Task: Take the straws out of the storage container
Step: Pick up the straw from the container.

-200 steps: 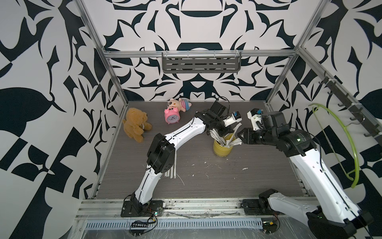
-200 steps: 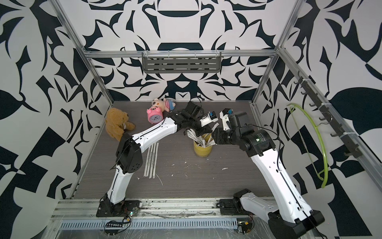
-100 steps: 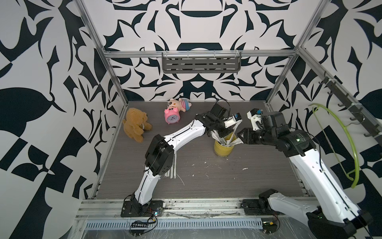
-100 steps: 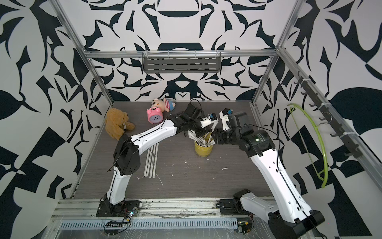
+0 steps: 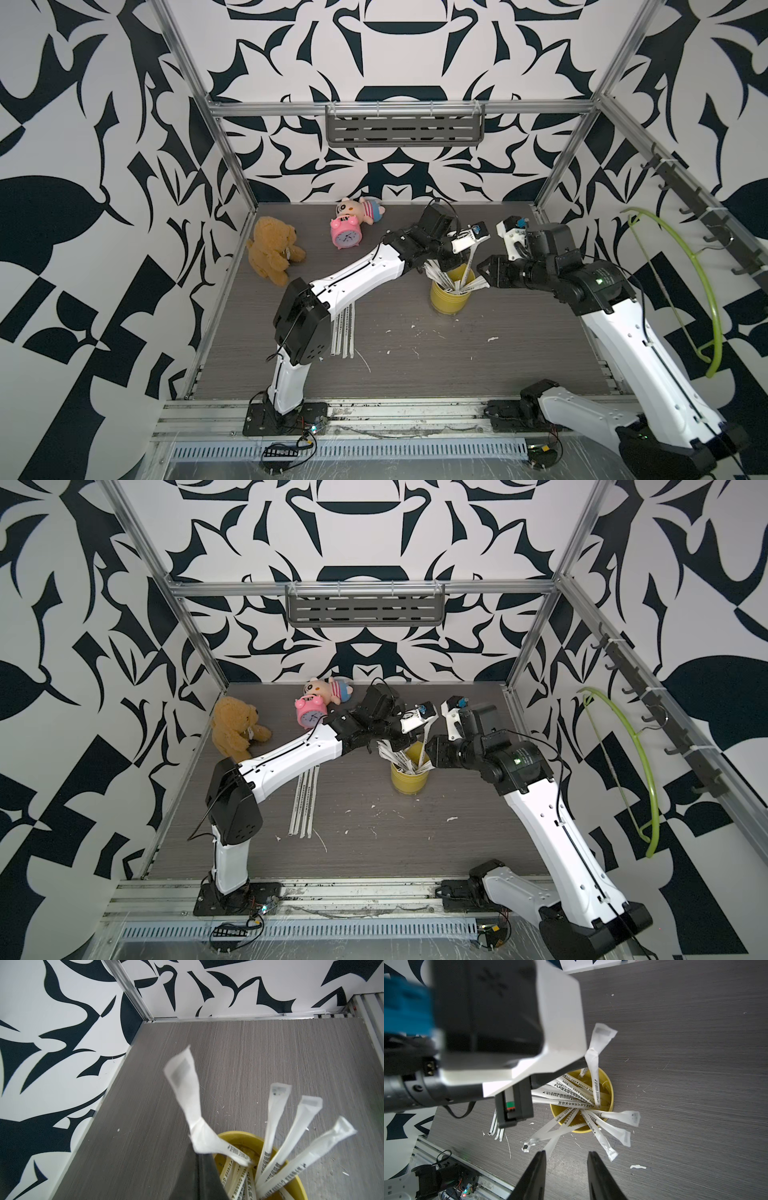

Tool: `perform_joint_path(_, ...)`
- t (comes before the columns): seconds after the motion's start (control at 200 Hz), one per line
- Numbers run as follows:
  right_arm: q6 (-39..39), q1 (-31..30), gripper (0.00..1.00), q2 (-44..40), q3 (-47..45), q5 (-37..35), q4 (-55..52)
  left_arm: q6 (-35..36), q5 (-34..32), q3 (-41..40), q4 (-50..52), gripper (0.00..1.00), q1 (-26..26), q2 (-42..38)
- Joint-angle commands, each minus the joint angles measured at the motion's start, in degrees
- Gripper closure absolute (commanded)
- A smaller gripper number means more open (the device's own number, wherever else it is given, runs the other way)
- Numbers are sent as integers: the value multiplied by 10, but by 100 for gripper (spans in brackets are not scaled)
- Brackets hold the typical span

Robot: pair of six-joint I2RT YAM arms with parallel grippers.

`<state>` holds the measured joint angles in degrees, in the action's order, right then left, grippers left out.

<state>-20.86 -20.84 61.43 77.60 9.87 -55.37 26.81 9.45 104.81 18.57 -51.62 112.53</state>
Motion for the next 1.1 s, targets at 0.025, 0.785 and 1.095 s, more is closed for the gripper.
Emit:
perform_joint_path(0.025,-7,1,63,-13,18,6,20,-9,-14,-8,-33,100,-2,-29)
perform_joint_path(0.785,-14,1,64,-38,12,-3,25,134,-187,-2,16,100,-47,22)
perform_joint_path(1.095,-15,1,65,-46,7,-8,30,75,-168,-17,-15,100,-42,23)
